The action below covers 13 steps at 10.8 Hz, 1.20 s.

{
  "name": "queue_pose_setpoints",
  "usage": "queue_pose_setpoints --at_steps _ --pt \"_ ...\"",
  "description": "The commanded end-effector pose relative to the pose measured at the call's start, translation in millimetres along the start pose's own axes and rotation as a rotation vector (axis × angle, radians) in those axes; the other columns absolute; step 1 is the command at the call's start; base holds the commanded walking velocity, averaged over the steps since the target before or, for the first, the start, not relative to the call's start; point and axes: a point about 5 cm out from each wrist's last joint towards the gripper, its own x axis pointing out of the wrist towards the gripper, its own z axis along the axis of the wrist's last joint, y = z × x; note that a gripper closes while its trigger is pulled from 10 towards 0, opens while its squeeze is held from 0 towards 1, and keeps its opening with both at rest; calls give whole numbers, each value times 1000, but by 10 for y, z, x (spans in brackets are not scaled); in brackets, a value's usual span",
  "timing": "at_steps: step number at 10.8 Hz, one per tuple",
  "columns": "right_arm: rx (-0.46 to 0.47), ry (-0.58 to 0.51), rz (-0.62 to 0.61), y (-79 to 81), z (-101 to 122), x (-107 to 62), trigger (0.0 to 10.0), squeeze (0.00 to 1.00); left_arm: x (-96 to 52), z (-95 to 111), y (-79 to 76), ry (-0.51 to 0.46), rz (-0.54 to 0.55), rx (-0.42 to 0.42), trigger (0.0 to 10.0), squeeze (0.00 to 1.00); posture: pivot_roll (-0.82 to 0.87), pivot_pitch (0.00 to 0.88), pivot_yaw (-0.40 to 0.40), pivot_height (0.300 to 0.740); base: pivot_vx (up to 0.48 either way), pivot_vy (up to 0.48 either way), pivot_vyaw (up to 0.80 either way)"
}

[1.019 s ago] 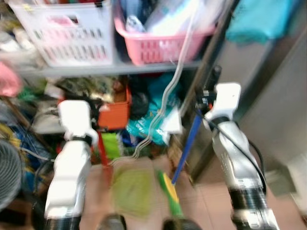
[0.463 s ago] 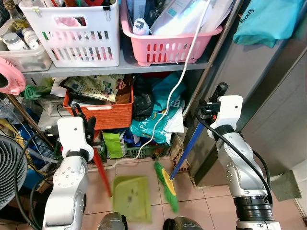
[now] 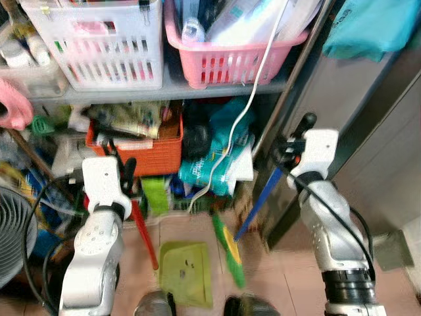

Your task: Sweep floor

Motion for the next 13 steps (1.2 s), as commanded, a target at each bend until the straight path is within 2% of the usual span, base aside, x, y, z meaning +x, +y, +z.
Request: queue_pose_setpoints --at_steps 1,7,11,13 --pt "-14 67 -23 -60 -124 -44 10000 0 -16 105 12 -43 -5 4 10000 0 -2 108 -7 740 -439 0 0" --pt "-12 72 -27 -61 -131 -45 10000 0 -6 120 -12 -44 -24 10 10000 0 -5 110 -3 740 -429 0 0" --pt "-15 67 -26 -59 -125 -32 10000 0 4 147 -19 -49 -15 -44 10000 0 -6 107 -2 740 0 0 0" --pt "-18 65 -25 -54 -115 -15 10000 0 29 171 -18 -67 -17 -34 10000 0 -8 119 -2 740 0 0 0"
